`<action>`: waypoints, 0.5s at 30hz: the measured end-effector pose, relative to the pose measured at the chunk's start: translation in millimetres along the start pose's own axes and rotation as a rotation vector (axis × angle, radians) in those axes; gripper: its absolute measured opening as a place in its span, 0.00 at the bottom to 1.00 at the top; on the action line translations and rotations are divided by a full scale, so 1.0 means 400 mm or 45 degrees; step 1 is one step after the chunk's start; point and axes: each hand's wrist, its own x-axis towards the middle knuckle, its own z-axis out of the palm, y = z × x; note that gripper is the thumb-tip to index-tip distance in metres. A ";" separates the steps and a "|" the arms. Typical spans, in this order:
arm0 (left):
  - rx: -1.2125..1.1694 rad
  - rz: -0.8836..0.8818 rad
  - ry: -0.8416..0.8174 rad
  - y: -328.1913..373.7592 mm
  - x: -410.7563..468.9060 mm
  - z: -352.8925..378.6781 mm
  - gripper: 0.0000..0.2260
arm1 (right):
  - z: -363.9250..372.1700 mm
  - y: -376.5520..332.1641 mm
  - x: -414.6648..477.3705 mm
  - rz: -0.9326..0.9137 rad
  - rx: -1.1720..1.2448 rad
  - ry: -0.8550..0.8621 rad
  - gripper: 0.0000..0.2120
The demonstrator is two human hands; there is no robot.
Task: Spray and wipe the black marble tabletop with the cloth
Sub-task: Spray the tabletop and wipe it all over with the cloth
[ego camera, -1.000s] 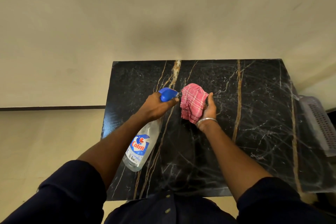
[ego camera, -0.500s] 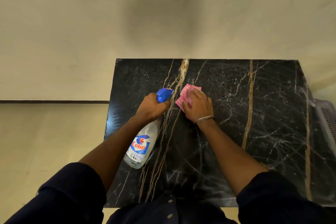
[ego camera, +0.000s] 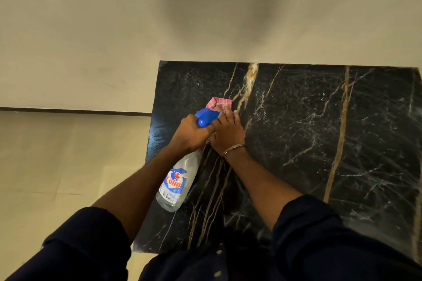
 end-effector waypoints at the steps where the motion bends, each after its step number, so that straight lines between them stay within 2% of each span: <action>1: -0.011 0.011 -0.011 0.003 -0.001 -0.002 0.15 | 0.005 0.024 -0.004 -0.020 -0.011 0.010 0.27; 4: -0.030 0.026 -0.051 0.014 -0.003 0.003 0.10 | 0.012 0.130 -0.039 0.073 -0.032 0.044 0.31; 9: -0.035 0.050 -0.083 0.029 -0.002 0.031 0.08 | 0.002 0.326 -0.112 0.433 0.015 0.113 0.32; 15: -0.109 0.074 -0.127 0.034 -0.009 0.053 0.05 | -0.007 0.345 -0.115 0.588 0.070 0.080 0.31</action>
